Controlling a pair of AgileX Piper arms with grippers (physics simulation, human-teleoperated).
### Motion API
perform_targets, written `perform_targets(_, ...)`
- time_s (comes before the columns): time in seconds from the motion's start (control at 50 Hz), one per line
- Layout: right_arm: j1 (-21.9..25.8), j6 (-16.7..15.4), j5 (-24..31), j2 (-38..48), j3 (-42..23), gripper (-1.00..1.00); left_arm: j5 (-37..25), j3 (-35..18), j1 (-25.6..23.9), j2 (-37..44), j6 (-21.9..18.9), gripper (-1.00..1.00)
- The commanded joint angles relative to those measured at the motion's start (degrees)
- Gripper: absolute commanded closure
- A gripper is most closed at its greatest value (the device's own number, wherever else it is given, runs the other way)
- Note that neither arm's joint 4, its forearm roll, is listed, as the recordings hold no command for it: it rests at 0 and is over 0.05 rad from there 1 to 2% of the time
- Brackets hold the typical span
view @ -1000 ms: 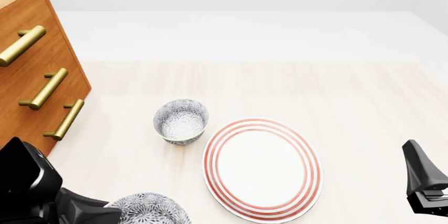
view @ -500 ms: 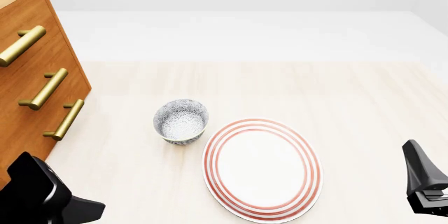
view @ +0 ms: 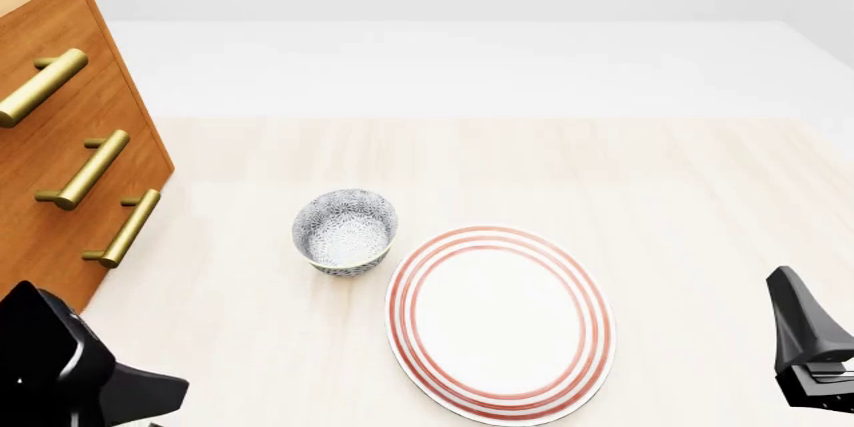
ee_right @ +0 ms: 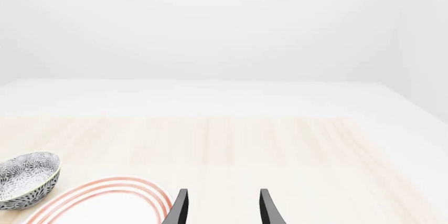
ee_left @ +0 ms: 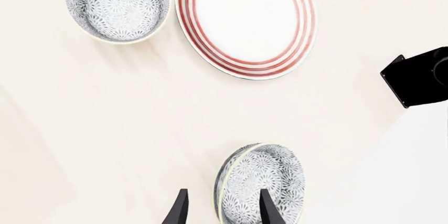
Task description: Stack the bowl in the middle on the bowl at the back.
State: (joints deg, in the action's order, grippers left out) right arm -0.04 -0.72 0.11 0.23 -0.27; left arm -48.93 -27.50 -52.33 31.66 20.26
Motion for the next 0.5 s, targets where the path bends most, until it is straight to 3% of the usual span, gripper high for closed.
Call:
perform_targets(0.02, 0.03, -0.01, -0.02, 0.04, -0.01, -1.0, -5.38, -6.72, 2.55, -2.22, -2.37, -1.0)
perform_targets(0.3, 0.03, -0.35, -0.14, -0.01, -0.03, -1.0, -14.82, -16.9, 10.79, -9.25, -7.8, -1.0)
perform_targets(0.4, -0.04, -0.49, -0.17, -0.05, -0.08, -1.0, -15.13, -19.72, 14.28, -10.62, -10.66, -1.0)
perform_targets(0.5, -0.14, -0.57, -0.21, -0.03, -0.06, -1.0, -13.16, -22.77, 16.06, -11.45, -10.88, -1.0)
